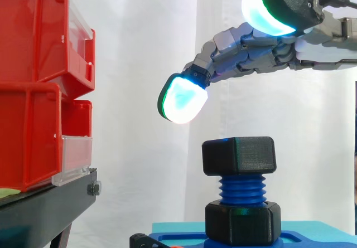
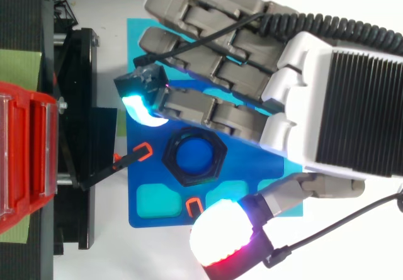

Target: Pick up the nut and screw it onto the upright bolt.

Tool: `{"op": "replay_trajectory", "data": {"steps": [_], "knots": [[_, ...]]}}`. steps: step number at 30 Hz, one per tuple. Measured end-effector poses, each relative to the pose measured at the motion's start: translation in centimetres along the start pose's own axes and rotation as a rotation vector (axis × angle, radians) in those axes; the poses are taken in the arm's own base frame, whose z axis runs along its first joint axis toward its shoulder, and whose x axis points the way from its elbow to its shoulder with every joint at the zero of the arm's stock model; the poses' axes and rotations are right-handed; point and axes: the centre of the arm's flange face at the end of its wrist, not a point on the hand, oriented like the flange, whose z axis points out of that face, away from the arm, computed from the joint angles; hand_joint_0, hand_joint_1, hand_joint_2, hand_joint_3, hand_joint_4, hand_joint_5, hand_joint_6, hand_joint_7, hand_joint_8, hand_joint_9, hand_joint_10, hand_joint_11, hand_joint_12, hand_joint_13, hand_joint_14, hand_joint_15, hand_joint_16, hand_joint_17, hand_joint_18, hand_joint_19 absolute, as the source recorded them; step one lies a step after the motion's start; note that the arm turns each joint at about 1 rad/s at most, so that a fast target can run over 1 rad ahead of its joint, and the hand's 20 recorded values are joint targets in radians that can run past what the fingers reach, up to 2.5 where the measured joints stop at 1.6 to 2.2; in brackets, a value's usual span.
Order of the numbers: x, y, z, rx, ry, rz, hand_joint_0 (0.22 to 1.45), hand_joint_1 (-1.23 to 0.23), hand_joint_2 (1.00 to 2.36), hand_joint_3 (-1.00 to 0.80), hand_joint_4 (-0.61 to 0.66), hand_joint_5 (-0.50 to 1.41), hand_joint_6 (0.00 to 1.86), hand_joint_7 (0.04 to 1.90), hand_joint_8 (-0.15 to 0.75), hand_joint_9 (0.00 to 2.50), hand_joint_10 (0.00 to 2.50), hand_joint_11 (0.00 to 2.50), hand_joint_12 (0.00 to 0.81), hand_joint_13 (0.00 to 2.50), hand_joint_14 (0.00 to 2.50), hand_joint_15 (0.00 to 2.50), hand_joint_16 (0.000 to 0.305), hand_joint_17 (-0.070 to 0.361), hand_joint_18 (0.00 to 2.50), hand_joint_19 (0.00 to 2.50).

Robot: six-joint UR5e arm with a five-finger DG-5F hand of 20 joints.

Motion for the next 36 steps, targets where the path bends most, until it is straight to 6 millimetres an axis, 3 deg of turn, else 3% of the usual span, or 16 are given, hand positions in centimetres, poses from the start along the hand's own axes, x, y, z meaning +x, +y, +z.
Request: {"op": "replay_trajectory", "data": {"steps": [33, 36], "knots": [[1.0, 0.2, -0.5, -0.018, 0.032, -0.038, 0.51, 0.02, 1.00, -0.50, 0.21, -0.19, 0.50, 0.80, 0.270, 0.30, 0.00, 0.00, 0.394, 0.20, 0.00, 0.00, 0.051, 0.115, 0.02, 0.00], [2.0, 0.1, -0.3, -0.022, 0.044, -0.044, 0.51, 0.02, 1.00, -0.50, 0.21, -0.19, 0.50, 0.80, 0.270, 0.30, 0.00, 0.00, 0.395, 0.20, 0.00, 0.00, 0.051, 0.115, 0.02, 0.00]]}}
